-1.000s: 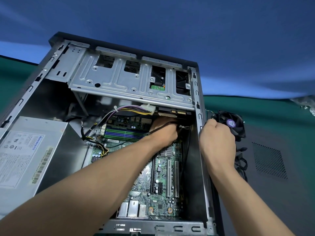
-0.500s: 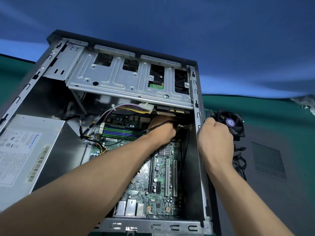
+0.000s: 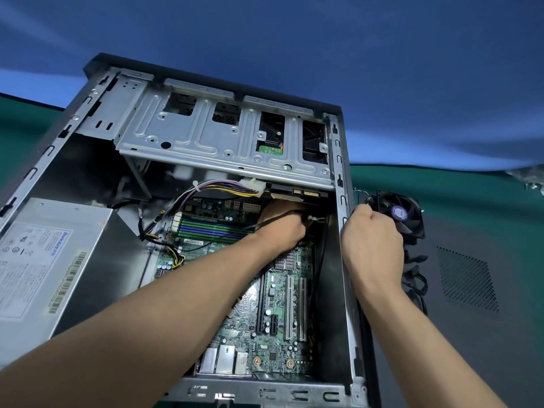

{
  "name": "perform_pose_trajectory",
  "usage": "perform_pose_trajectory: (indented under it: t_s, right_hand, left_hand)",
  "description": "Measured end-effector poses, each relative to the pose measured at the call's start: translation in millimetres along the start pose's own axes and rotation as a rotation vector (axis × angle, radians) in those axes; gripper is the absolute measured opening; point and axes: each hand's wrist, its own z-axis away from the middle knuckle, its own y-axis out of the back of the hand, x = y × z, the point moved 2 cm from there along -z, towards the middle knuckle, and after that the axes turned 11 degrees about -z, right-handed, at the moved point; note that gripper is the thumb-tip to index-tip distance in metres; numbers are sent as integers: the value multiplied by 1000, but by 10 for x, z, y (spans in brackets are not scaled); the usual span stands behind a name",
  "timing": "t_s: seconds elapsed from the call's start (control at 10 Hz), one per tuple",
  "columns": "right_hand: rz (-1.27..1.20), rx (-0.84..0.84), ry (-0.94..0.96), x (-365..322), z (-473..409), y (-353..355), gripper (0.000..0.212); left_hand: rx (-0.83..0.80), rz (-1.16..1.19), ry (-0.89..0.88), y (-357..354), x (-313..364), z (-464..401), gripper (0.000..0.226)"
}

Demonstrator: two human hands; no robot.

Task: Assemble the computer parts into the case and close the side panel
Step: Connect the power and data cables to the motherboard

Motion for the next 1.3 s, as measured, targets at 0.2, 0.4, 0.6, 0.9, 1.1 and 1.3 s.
perform_pose_trajectory:
  t_s: [0.2, 0.4, 0.6, 0.9, 1.1, 1.3]
  right_hand:
    - [12, 8, 18, 7, 5, -8, 38]
    - [27, 14, 29, 11, -3, -10, 38]
    - [17, 3, 15, 11, -11, -9, 39]
    - [3, 12, 0, 27, -15, -13, 39]
    - [1, 13, -11, 21, -2, -11, 38]
    - [49, 1, -4, 24, -14, 0, 37]
  left_hand:
    - [10, -107, -36, -12, 21, -39, 33]
    - [4, -48, -42, 8, 26, -23, 33]
    - [56, -129, -71, 9, -18, -50, 28]
    - [364, -320, -172, -6, -16, -35, 34]
    - [339, -305, -206, -27, -28, -44, 24]
    - [360, -467, -335, -44, -18, -40, 27]
